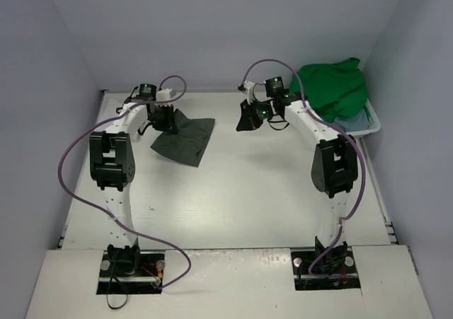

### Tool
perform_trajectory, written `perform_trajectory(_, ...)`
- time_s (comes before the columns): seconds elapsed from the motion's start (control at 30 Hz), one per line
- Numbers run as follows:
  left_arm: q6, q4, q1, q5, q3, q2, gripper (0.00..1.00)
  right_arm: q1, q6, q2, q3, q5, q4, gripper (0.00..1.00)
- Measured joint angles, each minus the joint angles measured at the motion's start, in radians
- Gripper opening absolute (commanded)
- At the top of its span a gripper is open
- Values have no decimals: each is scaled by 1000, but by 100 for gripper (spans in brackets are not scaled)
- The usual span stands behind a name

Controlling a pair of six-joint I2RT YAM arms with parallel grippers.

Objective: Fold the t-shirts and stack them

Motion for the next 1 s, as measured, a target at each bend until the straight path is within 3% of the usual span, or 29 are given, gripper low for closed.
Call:
perform_trajectory(0.63,227,-86,40,-236,127,-58,0,38,-2,0,-4,-7,0,0)
perform_trajectory(1.0,318,-193,124,-286,455,28,0,39,-1,0,-5,-8,0,0)
